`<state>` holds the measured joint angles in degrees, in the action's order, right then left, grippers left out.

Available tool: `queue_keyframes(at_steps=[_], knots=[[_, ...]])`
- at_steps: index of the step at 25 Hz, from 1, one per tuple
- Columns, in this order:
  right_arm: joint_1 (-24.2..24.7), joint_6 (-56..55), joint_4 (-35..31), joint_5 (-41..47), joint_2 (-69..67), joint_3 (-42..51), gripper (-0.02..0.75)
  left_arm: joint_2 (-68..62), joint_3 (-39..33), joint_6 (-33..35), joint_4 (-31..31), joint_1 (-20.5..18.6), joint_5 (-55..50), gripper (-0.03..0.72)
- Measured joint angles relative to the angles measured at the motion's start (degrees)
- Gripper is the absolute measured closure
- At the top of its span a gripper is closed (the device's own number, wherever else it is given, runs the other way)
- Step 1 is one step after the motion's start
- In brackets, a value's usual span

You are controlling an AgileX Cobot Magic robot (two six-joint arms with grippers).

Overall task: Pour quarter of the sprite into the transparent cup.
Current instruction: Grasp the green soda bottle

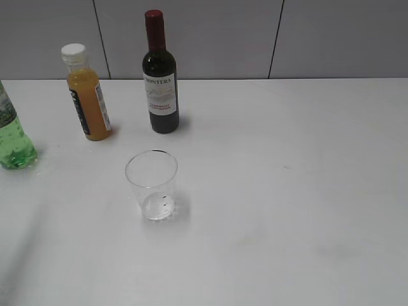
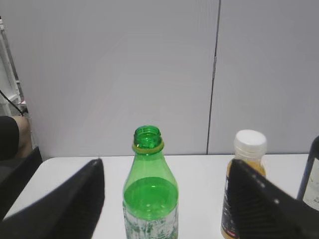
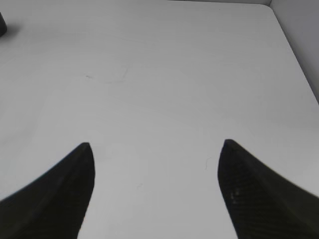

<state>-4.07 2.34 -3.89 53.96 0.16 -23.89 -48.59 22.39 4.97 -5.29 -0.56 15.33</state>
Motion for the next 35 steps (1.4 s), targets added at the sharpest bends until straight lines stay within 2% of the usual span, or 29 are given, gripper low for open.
queue_keyframes(at_steps=[6, 19, 26, 35], knots=[[0.0, 0.0, 0.0, 0.0, 0.0, 0.0, 0.144, -10.15, -0.26, 0.0, -0.17, 0.0, 9.69, 0.103], [0.0, 0.0, 0.0, 0.0, 0.0, 0.0, 0.144, -27.53, -0.37, -0.4, -0.84, 0.0, 23.05, 0.104], [0.0, 0.0, -0.05, 0.0, 0.0, 0.0, 0.144, -35.76, -0.32, -0.45, -5.33, 0.0, 30.25, 0.103], [0.0, 0.0, -0.05, 0.0, 0.0, 0.0, 0.144, -46.5, -0.21, -2.67, -1.19, 0.0, 41.94, 0.045]])
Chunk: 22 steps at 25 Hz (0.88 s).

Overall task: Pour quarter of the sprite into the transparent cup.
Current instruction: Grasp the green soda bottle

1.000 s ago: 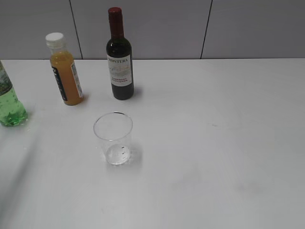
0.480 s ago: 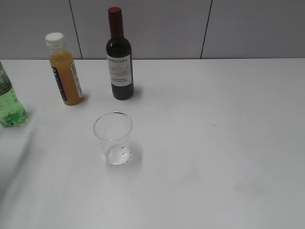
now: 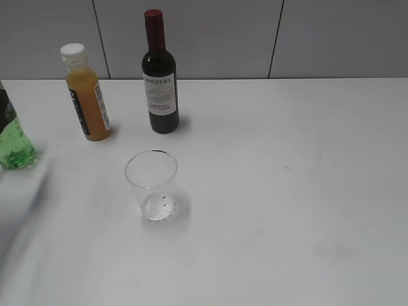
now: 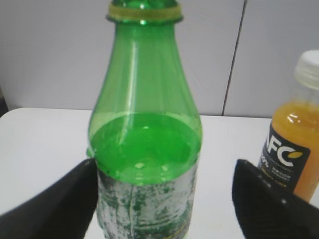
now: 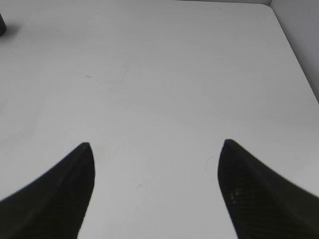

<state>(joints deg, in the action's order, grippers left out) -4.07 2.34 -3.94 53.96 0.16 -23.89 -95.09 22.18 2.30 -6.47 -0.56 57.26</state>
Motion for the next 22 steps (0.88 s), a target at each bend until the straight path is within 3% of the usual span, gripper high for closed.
queue_keyframes(at_steps=[6, 22], knots=[[0.0, 0.0, 0.0, 0.0, 0.0, 0.0, 0.144, -5.45, 0.0, -0.34, -0.06, 0.0, 9.0, 0.024], [0.0, 0.0, 0.0, 0.0, 0.0, 0.0, 0.144, -14.65, 4.09, -0.76, -2.68, 0.0, 11.78, 0.024]])
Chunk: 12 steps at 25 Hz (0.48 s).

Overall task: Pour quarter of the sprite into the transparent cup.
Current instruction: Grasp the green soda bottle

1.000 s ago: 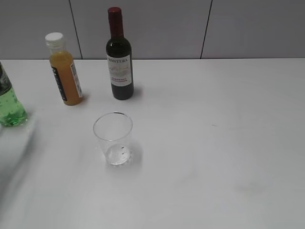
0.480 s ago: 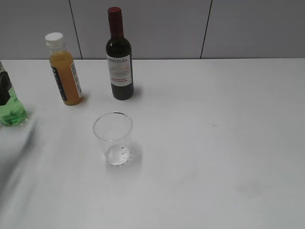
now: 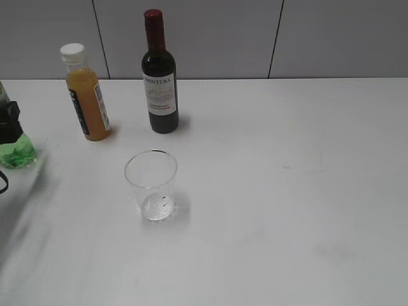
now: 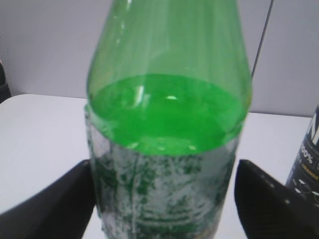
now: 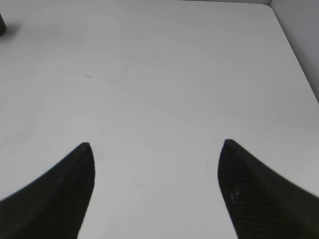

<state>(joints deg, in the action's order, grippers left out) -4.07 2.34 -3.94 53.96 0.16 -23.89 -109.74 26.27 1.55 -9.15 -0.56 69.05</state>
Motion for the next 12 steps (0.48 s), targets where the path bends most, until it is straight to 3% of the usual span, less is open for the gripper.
queue_keyframes(at_steps=[12], knots=[[0.0, 0.0, 0.0, 0.0, 0.0, 0.0, 0.144, -6.83, 6.75, -1.55, 0.42, -0.53, 0.07, 0.024]])
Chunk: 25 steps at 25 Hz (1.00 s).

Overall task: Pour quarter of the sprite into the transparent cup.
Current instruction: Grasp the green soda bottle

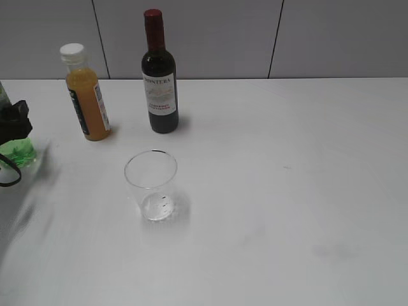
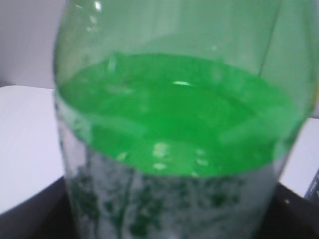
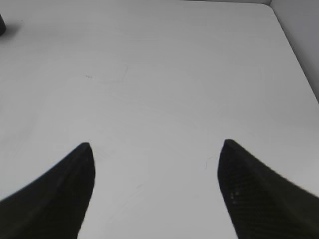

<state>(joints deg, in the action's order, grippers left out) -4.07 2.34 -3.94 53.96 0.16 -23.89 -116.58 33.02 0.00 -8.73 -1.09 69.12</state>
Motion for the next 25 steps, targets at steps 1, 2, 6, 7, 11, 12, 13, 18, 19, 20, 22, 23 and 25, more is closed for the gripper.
queue_keyframes(at_steps=[1, 2, 6, 7, 11, 12, 13, 18, 19, 20, 22, 23, 25], knots=[[0.0, 0.0, 0.0, 0.0, 0.0, 0.0, 0.144, -0.14, 0.33, 0.0, 0.0, 0.0, 0.0, 0.024], [0.0, 0.0, 0.0, 0.0, 0.0, 0.0, 0.144, -0.19, 0.79, -0.36, -0.11, 0.0, 0.0, 0.025], [0.0, 0.0, 0.0, 0.0, 0.0, 0.0, 0.144, -1.4, 2.9, -1.17, -0.27, -0.18, 0.25, 0.029], [0.0, 0.0, 0.0, 0.0, 0.0, 0.0, 0.144, -1.86, 3.41, -1.24, -0.27, -0.17, 0.25, 0.029], [0.0, 0.0, 0.0, 0.0, 0.0, 0.0, 0.144, -3.48, 4.58, -1.46, -0.27, -0.31, 0.2, 0.043], [0.0, 0.0, 0.0, 0.0, 0.0, 0.0, 0.144, -3.69, 4.68, -1.46, -0.27, -0.36, 0.2, 0.057], [0.0, 0.0, 0.0, 0.0, 0.0, 0.0, 0.144, -3.86, 4.69, -1.46, -0.27, -0.36, 0.2, 0.071], [0.0, 0.0, 0.0, 0.0, 0.0, 0.0, 0.144, -3.86, 4.73, -1.46, -0.22, -0.42, 0.2, 0.185], [0.0, 0.0, 0.0, 0.0, 0.0, 0.0, 0.144, -3.86, 4.73, -1.52, -0.22, -0.42, 0.2, 0.212], [0.0, 0.0, 0.0, 0.0, 0.0, 0.0, 0.144, -3.86, 4.73, -1.52, -0.22, -0.42, 0.2, 0.221], [0.0, 0.0, 0.0, 0.0, 0.0, 0.0, 0.144, -3.86, 4.73, -1.52, -0.09, -0.42, 0.2, 0.221], [0.0, 0.0, 0.0, 0.0, 0.0, 0.0, 0.144, -3.86, 4.73, -1.52, -0.09, -0.42, 0.2, 0.221], [0.0, 0.0, 0.0, 0.0, 0.0, 0.0, 0.144, -3.69, 4.73, -1.52, -0.09, -0.42, 0.13, 0.221]])
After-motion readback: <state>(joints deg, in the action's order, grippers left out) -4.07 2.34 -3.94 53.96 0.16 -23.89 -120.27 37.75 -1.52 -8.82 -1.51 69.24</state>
